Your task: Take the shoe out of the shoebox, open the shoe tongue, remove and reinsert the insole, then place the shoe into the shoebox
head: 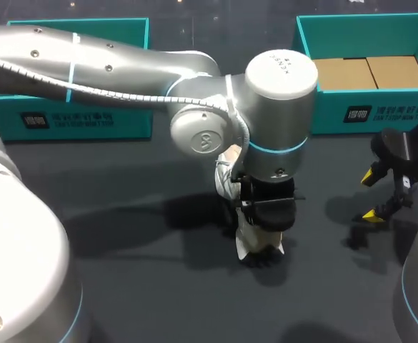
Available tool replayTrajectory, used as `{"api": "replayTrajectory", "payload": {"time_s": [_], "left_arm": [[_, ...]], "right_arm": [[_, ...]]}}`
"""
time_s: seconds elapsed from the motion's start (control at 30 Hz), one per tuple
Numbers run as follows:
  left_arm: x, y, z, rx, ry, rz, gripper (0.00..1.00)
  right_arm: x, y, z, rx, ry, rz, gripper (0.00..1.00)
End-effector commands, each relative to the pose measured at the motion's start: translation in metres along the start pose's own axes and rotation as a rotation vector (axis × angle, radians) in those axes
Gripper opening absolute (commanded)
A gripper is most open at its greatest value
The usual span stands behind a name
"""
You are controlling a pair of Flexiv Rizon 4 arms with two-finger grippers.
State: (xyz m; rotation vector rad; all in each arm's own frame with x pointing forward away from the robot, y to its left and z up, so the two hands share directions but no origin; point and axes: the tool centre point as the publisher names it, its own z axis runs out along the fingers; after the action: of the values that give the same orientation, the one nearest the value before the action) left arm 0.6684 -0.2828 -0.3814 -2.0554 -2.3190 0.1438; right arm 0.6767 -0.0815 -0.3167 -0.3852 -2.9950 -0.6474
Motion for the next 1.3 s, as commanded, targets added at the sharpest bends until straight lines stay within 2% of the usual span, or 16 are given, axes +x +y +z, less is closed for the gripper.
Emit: {"api": "replayTrajectory", "payload": {"time_s": [0.03,0.17,0.37,0.57,0.87,1.2,1.3], "left_arm": [[0.005,0.000,0.004,0.020,-0.026,0.007,0.00],[0.005,0.001,0.015,0.015,-0.015,-0.005,0.00],[0.006,0.022,0.023,-0.003,-0.014,-0.079,0.00],[0.013,0.032,0.002,-0.036,-0.044,-0.094,0.00],[0.013,0.027,-0.040,-0.102,-0.112,-0.078,0.00],[0.013,0.042,-0.048,-0.171,-0.093,-0.129,0.00],[0.011,0.046,-0.049,-0.169,-0.093,-0.134,0.00]], "right_arm": [[0.002,-0.001,0.000,0.000,-0.003,0.000,1.00],[0.002,-0.001,0.000,0.000,-0.003,0.000,1.00],[0.002,-0.001,0.000,0.000,-0.003,0.000,1.00],[0.002,-0.001,0.000,0.000,-0.003,0.000,1.00],[0.002,-0.001,0.000,0.000,-0.003,0.000,1.00],[0.002,-0.001,0.000,0.000,-0.003,0.000,1.00],[0.002,-0.001,0.000,0.000,-0.003,0.000,1.00]]}}
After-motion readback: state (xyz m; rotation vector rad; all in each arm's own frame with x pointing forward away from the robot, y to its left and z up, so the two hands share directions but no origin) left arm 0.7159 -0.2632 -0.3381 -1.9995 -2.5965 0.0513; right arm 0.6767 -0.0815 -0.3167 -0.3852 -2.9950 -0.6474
